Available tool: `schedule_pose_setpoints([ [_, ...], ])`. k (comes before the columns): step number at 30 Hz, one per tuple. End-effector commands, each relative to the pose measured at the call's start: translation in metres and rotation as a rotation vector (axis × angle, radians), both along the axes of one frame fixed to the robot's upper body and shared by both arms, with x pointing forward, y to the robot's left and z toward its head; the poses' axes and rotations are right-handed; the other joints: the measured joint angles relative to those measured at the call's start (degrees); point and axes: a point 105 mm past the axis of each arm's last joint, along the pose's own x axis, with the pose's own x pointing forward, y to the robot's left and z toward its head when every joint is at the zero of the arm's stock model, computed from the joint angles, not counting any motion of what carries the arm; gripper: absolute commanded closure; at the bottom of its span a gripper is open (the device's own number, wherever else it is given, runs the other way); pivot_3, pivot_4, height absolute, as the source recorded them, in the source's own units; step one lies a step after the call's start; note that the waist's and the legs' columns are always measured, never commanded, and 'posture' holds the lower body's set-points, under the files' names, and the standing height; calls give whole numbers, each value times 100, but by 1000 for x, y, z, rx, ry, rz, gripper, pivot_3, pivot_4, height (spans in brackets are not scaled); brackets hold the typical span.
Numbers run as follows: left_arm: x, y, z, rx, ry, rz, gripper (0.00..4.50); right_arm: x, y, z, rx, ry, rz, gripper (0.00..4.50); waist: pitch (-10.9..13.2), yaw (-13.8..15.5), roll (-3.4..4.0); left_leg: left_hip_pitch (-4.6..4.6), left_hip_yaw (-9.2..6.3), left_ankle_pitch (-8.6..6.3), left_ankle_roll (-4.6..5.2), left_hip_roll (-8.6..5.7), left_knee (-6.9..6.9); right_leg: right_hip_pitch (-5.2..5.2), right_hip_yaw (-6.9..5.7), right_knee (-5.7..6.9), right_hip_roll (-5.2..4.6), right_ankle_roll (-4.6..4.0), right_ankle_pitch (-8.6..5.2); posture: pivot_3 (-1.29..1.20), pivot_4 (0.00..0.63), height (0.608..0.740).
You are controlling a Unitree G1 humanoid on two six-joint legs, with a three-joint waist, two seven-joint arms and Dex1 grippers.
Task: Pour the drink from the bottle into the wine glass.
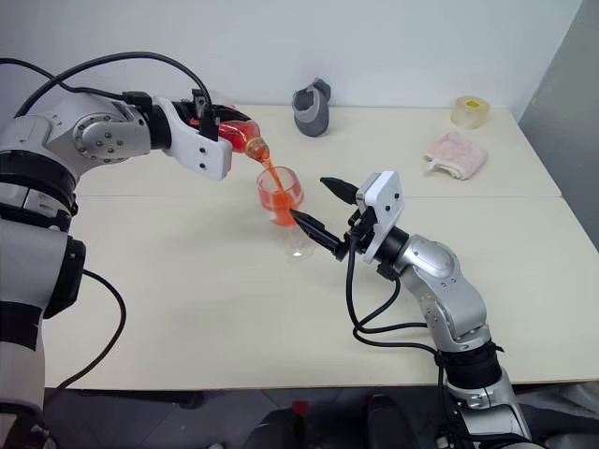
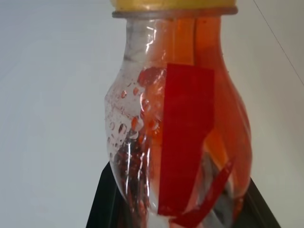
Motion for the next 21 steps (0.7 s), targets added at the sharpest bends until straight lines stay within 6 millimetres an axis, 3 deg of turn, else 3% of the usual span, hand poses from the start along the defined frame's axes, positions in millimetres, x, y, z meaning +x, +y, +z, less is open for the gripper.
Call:
schedule_pose_setpoints([
  [1, -4, 2, 26, -18, -76, -4, 3472, -4, -1, 13, 25, -60, 3, 605, 0, 0, 0, 0, 0, 0, 0, 0, 0, 0, 0, 0, 0, 0, 0, 0, 150, 740],
  [21, -2, 2, 29, 1, -100, 4, 3472, -2, -3, 12, 22, -51, 0, 605, 0, 0, 0, 0, 1, 0, 0, 0, 1, -1, 1, 2, 0, 0, 0, 0, 150, 740],
])
